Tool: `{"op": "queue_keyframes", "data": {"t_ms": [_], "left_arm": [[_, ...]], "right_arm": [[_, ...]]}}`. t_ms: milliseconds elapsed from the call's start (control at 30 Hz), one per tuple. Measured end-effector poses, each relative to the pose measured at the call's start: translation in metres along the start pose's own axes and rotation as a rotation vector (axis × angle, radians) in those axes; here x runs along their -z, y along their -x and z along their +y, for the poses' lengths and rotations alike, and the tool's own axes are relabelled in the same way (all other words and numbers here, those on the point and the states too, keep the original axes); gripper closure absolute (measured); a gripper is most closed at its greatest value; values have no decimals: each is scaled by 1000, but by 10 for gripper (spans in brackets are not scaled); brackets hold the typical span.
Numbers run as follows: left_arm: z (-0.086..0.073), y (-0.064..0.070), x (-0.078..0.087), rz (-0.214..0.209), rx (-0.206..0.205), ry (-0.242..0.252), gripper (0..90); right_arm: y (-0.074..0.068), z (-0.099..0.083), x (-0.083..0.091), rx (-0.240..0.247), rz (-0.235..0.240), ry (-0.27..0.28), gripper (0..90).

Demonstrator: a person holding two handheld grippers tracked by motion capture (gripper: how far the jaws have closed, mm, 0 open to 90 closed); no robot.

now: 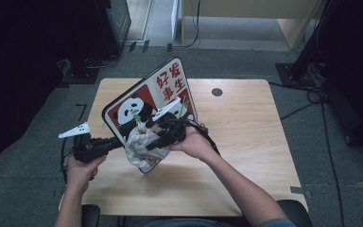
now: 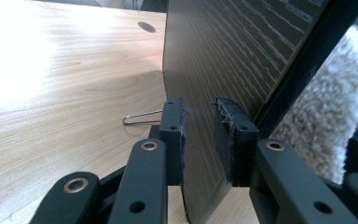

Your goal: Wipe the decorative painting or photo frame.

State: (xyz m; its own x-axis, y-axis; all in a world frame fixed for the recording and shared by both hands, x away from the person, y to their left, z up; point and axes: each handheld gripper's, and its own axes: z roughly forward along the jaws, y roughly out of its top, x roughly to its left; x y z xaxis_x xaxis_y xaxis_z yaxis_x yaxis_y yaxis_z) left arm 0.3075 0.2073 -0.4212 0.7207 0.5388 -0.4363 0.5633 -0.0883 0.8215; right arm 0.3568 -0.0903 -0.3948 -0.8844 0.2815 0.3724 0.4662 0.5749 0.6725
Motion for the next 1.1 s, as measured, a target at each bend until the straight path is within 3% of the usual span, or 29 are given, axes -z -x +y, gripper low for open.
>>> {"op": "queue_keyframes", "data": {"t_ms": [1100], "left_arm": [[-1, 1, 0, -5, 3, 2, 730]], "right_arm": [[16, -52, -31, -63, 22, -41, 653]]}}
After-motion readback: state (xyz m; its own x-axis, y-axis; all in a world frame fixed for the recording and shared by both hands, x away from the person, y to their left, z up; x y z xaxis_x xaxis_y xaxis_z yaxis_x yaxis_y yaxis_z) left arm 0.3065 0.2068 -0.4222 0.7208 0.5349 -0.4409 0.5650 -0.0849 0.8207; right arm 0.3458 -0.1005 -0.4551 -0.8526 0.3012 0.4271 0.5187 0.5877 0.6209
